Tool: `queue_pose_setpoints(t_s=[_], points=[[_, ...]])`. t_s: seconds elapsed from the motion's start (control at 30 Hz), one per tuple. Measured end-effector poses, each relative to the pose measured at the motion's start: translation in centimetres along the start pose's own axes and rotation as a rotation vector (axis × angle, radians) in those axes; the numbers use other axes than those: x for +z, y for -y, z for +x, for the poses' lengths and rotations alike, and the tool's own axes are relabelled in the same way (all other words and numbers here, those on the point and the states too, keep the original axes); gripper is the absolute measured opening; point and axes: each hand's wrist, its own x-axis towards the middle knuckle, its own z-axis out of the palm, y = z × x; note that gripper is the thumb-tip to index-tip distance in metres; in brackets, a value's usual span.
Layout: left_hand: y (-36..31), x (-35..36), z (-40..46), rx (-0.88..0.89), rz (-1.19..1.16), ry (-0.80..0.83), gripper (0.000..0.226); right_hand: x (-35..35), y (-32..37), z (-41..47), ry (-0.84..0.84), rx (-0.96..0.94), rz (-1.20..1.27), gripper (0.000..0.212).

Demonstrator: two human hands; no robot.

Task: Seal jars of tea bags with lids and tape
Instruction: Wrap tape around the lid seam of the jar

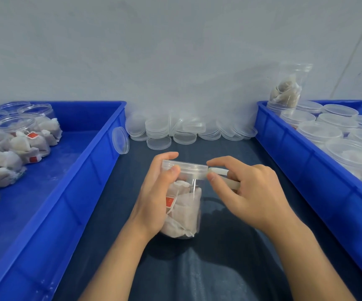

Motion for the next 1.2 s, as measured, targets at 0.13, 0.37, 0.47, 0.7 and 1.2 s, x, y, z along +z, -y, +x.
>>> queue_pose_setpoints(t_s=[0.13, 0.37, 0.47, 0.7, 1.2], points=[[0.2, 0.0, -0.1, -0.007, -0.024, -0.018, 0.050, 0.0, -0.3, 0.0, 0.004, 0.026, 0.005, 0.034], [-0.2, 0.3, -0.3, -0.052, -0.047, 0.006, 0.049, 0.2, -0.7, 0.0, 0.013, 0.016, 0.010, 0.033], [0.0, 0.2, -0.4, -0.056, -0.052, 0.052, 0.054, 0.2, -0.8, -0.1, 0.003, 0.009, 0.016, 0.032], [-0.4, 0.3, -0.6, -0.068, 0.017, 0.095, 0.071, 0.1, -0.9, -0.3, -0.041, 0.014, 0.020, 0.035], [-1.2, 1.3, -1.1, 0.117, 0.413, -0.178, 0.093, 0.9, 1.1, -0.6, -0.057, -0.059, 0.033, 0.053]])
